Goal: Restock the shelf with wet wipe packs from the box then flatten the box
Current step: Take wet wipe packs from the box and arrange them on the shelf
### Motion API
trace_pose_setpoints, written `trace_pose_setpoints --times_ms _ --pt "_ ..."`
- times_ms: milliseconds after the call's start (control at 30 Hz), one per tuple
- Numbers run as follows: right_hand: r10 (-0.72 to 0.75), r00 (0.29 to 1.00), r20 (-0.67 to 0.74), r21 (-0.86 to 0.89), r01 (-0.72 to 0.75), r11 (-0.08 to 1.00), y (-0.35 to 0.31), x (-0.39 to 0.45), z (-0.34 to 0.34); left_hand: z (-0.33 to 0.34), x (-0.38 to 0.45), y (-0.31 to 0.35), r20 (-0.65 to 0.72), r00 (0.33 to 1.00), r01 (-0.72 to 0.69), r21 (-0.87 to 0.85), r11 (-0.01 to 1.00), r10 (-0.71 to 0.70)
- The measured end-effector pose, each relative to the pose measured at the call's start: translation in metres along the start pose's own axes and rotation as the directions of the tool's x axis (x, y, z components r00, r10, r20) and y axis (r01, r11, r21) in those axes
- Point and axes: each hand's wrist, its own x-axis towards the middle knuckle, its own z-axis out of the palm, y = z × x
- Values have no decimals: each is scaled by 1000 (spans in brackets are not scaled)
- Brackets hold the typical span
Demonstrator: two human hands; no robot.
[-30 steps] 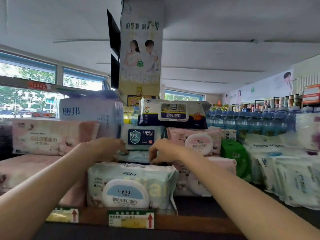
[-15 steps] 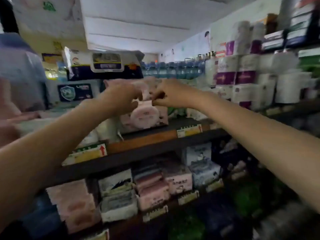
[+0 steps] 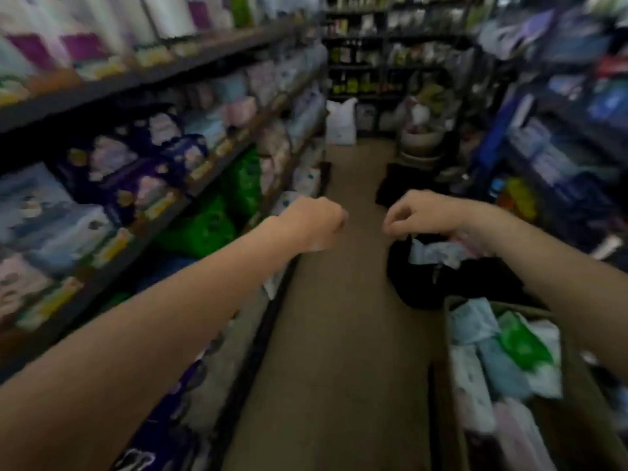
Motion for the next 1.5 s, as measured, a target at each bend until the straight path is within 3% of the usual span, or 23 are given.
trace_pose_setpoints --times_ms 100,233,367,533,600,767,933,1133,1233,1333,1500 --pt "214 973 90 120 -224 967 102 -46 43 38 54 85 75 982 -171 -46 984 174" --pt "378 904 199 282 -422 862 222 -101 109 103 109 194 230 914 -317 -109 942 334" --pt "586 782 210 334 -621 709 329 -143 181 168 158 282 372 855 -340 -125 932 362" --pt "692 684 233 451 -706 546 408 -145 242 213 203 338 360 858 -304 -221 927 367" --pt "683 689 241 449 -704 551 421 -130 253 231 219 343 402 852 -272 -205 940 334" --pt "654 729 201 406 -670 622 447 -65 272 257 233 335 498 852 -43 -237 971 160" --pt "725 666 176 476 -702 530 464 -1 279 295 225 315 582 801 -34 -185 982 137" --pt "728 661 181 357 -734 578 476 31 298 317 228 301 579 805 21 -252 968 133" --pt "653 724 223 402 -678 615 468 28 286 314 226 296 593 796 52 -269 962 123" --pt "571 801 180 476 -579 662 439 29 256 292 237 287 579 807 148 -392 908 118" --pt "525 847 83 741 -405 536 367 35 161 235 255 253 393 917 220 -638 738 67"
